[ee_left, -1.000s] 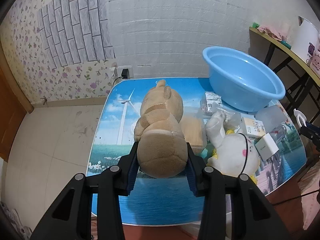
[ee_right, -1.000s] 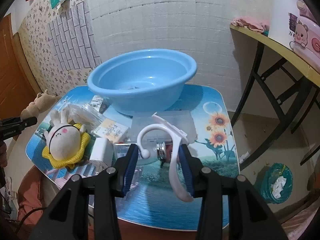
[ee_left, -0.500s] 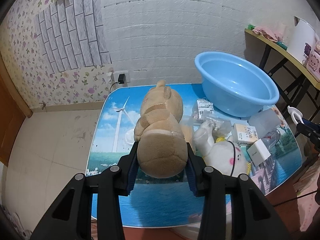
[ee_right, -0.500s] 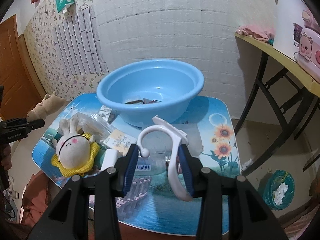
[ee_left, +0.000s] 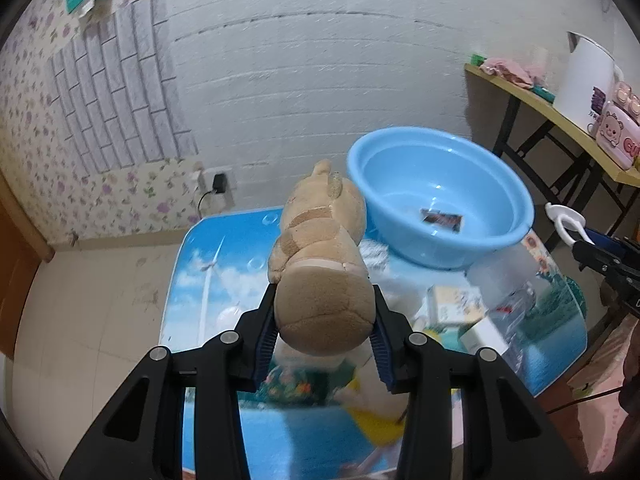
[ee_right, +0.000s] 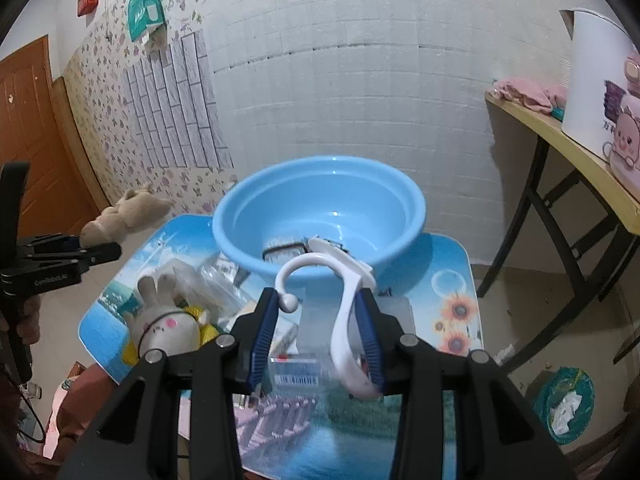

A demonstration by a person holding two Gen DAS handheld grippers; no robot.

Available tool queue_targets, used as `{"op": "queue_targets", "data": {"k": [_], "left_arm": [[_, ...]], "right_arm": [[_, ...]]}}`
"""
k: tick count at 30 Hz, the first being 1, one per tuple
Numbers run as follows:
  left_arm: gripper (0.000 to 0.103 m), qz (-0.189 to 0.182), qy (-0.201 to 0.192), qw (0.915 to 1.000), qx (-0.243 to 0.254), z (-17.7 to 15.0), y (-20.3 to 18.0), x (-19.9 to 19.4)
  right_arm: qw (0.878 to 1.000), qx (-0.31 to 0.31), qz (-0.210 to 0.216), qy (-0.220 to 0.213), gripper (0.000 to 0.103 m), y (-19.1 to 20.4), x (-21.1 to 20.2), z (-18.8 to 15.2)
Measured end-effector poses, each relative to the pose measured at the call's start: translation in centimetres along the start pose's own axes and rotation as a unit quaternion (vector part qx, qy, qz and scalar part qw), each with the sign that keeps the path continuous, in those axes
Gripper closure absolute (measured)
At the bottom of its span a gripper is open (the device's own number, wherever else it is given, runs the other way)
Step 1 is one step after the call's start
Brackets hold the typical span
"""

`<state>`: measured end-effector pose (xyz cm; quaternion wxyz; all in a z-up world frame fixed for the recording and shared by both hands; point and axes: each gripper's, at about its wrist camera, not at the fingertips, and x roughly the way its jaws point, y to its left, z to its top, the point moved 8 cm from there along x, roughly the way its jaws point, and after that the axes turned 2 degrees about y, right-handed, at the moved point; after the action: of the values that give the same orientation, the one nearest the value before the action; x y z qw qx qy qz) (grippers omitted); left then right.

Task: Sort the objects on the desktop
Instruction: 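Lift and carry the hook and bear toward the blue basin with both tools, then release the bear and hook into the basin and withdraw both tools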

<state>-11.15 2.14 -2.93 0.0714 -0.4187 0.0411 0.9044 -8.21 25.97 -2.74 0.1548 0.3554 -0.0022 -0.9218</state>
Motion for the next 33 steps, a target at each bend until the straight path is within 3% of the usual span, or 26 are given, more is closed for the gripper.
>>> {"op": "queue_targets", "data": {"k": [8, 20, 33], "left_arm": [[0.063, -0.024, -0.003, 0.9994, 0.024, 2.8, -3.4, 1.7], [0.063, -0.052, 0.019, 0.9959, 0.071, 7.0, -9.1, 8.1], [0.061, -0.062, 0.064, 0.9908, 0.102, 6.7, -12.0, 14.0]], "right_arm": [[1.0, -0.006, 0.021, -0.004, 0.064, 0.1, 2.5, 2.1], [0.999, -0.008, 0.037, 0.027, 0.064, -0.9, 9.4, 4.5], [0.998, -0.014, 0.018, 0.066, 0.064, -2.6, 13.8, 4.2]]}}
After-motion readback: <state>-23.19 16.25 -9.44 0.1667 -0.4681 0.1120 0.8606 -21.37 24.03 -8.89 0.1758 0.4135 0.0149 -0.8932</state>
